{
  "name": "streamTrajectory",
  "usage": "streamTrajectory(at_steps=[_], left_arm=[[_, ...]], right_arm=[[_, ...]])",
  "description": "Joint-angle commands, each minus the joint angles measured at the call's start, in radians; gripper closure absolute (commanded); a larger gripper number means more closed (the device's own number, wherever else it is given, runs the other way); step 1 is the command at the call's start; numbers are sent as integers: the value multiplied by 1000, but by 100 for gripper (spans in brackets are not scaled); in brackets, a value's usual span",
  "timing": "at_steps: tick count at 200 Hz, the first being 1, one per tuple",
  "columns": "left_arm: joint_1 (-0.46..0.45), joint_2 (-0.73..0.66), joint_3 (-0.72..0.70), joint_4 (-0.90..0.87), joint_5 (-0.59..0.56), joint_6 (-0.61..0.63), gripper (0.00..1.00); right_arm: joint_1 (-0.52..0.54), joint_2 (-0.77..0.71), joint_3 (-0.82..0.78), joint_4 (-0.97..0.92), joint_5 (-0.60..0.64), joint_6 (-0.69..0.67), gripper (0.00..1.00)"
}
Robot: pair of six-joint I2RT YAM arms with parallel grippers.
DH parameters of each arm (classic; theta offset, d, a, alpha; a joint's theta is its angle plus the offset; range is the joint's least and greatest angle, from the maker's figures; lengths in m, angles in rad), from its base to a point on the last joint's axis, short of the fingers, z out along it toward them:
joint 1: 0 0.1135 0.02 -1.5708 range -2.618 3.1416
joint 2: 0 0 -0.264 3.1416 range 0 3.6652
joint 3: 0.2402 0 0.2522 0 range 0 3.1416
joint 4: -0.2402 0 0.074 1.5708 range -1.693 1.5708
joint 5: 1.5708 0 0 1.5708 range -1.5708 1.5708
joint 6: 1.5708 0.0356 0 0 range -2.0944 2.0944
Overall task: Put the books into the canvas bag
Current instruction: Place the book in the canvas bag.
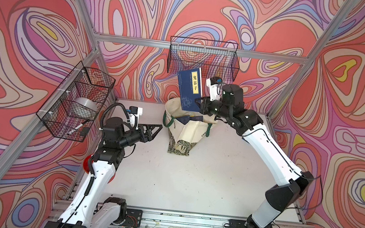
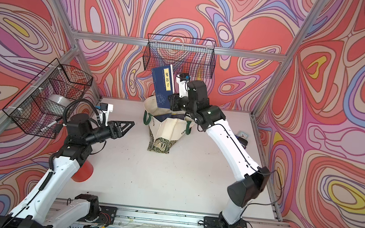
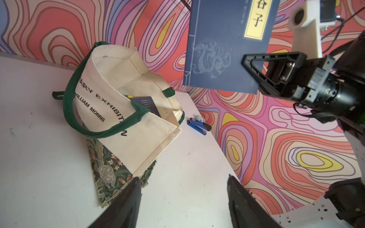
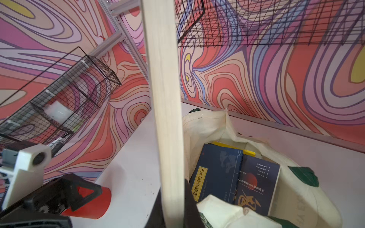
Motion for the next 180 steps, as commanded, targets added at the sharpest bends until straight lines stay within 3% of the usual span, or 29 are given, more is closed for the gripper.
streamTrajectory(at_steps=[1, 62, 125, 180], left_arm=[[-6, -1, -17, -23, -7, 43, 31], [-6, -2, -64, -36, -7, 77, 31], [-6, -3, -58, -103, -21, 123, 31], [-6, 2, -64, -120, -27, 133, 31]], right_arm=[[-10, 95, 82, -164, 24, -48, 100], [-14, 233, 155, -312, 97, -123, 100], [-21, 492, 486, -538, 79, -114, 100], [-28, 478, 473, -544, 176, -116, 100]])
